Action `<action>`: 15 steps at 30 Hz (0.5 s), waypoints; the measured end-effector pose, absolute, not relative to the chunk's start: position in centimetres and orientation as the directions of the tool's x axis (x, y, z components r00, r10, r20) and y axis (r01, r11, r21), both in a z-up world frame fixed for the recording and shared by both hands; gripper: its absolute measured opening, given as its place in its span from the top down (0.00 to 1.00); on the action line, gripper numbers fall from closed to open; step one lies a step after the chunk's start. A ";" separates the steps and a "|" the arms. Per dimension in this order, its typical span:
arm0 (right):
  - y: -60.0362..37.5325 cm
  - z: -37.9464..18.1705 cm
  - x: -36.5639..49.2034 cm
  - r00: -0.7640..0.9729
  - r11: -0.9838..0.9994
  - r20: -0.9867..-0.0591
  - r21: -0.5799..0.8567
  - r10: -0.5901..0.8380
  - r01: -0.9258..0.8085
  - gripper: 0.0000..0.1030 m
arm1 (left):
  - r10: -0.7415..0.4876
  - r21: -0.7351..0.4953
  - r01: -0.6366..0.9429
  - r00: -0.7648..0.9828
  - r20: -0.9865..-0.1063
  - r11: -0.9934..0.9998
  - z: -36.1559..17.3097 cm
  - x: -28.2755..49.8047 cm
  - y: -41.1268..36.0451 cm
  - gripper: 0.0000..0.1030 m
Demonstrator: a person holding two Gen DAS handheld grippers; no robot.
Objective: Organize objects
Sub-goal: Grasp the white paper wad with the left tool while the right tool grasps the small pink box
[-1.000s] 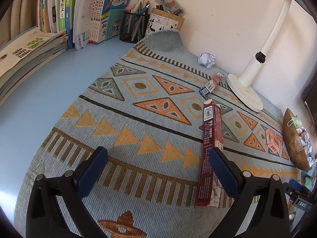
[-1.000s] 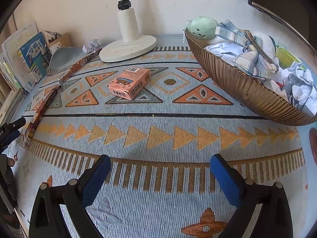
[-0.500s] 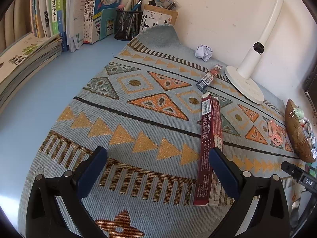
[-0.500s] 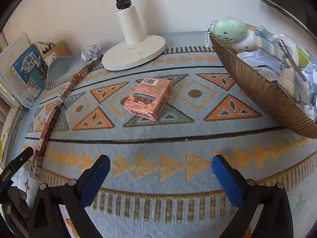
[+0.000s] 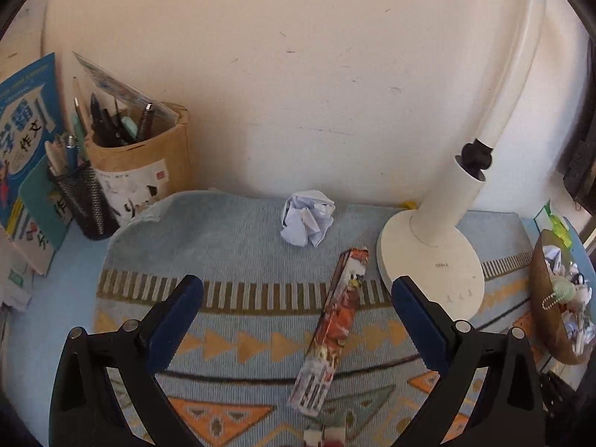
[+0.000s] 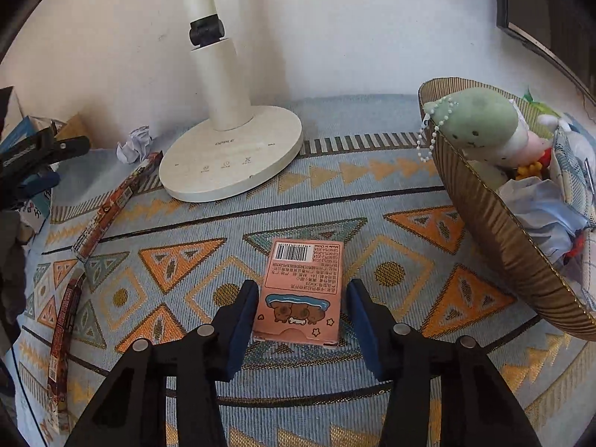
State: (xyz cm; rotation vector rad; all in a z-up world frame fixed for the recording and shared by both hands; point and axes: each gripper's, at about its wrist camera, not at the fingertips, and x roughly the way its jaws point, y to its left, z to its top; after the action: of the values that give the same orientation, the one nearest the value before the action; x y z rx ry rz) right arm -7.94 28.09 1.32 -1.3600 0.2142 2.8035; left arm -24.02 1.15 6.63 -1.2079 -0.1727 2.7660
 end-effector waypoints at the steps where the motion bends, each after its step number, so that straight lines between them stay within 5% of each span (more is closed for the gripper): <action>1: 28.1 1.3 -7.9 -0.620 -0.990 -0.783 0.118 -0.047 -0.073 0.53 | 0.158 -0.158 -0.060 -0.653 -0.740 -0.986 5.9 -25.9 1.5 0.03; 6: 27.6 1.4 -8.1 -0.613 -0.992 -0.786 0.120 -0.075 -0.033 0.39 | 0.090 -0.089 -0.032 -0.603 -0.793 -0.996 2.9 -31.4 3.4 0.03; 7: 27.5 1.4 -8.1 -0.612 -0.993 -0.788 0.113 -0.071 -0.029 0.39 | 0.081 -0.077 -0.032 -0.602 -0.794 -0.997 2.6 -32.0 3.7 0.11; 8: 27.5 1.4 -8.1 -0.611 -0.994 -0.789 0.105 -0.066 -0.029 0.39 | 0.082 -0.072 -0.040 -0.600 -0.796 -0.997 2.4 -32.5 3.9 0.37; 9: 27.4 1.5 -8.0 -0.611 -0.994 -0.789 0.103 -0.064 -0.029 0.39 | 0.094 -0.080 -0.048 -0.585 -0.805 -0.996 2.1 -33.1 4.0 0.53; 11: 27.4 1.4 -8.1 -0.615 -0.993 -0.786 0.111 -0.069 -0.031 0.43 | 0.126 -0.107 -0.067 -0.614 -0.779 -0.992 2.5 -33.1 3.7 0.60; 13: 27.6 1.5 -8.0 -0.625 -0.992 -0.778 0.123 -0.073 -0.037 0.58 | 0.149 -0.105 -0.107 -0.632 -0.761 -0.989 3.4 -32.1 3.7 0.60; 15: 27.4 1.5 -8.2 -0.629 -0.991 -0.771 0.136 -0.097 -0.014 0.59 | 0.135 -0.081 -0.113 -0.647 -0.750 -0.990 4.6 -30.1 3.5 0.60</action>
State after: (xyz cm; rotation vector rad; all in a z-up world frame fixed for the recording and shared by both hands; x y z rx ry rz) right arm -8.24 27.36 1.48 -1.3718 0.2063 2.8704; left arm -30.10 3.51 4.57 -1.2485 -0.0409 2.7327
